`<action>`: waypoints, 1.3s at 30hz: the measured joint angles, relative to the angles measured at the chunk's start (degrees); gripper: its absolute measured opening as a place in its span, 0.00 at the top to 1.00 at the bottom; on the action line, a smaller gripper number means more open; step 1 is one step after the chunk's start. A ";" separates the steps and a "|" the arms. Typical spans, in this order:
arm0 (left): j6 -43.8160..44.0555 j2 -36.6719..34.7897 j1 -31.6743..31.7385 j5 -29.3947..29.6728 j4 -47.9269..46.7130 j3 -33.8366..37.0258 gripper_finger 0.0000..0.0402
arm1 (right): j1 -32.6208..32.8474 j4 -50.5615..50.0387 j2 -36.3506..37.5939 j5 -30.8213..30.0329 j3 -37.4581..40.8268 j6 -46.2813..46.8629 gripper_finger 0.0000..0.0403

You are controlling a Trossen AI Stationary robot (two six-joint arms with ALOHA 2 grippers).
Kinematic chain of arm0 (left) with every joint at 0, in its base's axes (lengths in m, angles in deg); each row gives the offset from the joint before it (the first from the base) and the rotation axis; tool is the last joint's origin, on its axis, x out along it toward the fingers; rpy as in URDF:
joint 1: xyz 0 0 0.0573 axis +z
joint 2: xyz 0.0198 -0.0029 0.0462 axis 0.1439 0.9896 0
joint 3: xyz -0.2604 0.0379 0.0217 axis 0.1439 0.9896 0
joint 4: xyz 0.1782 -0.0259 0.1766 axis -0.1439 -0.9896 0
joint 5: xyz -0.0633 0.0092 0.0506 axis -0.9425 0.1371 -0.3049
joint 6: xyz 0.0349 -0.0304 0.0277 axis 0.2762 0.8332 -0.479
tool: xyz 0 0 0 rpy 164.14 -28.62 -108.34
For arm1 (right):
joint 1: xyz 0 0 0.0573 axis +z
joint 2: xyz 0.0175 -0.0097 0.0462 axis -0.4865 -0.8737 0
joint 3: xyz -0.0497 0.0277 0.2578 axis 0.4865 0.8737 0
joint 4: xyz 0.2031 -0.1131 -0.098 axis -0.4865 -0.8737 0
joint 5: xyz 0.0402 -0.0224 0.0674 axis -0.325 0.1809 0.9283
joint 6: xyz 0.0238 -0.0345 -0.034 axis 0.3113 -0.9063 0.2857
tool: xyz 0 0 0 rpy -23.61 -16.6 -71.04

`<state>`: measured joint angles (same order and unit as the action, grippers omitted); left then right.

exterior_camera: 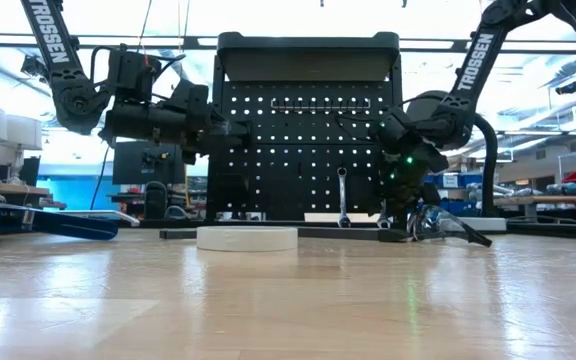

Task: Hang tools onto peg board
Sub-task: Unhang the right wrench from the peg board

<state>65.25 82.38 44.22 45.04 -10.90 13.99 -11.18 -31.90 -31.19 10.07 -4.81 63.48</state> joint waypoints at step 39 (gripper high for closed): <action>2.62 0.00 -0.04 -0.06 -4.38 0.00 0.47 | -0.42 0.12 0.17 -2.88 -0.02 3.49 0.58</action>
<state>67.88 82.38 44.18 44.98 -15.29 13.99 -11.60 -31.78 -31.02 7.20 -4.84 66.97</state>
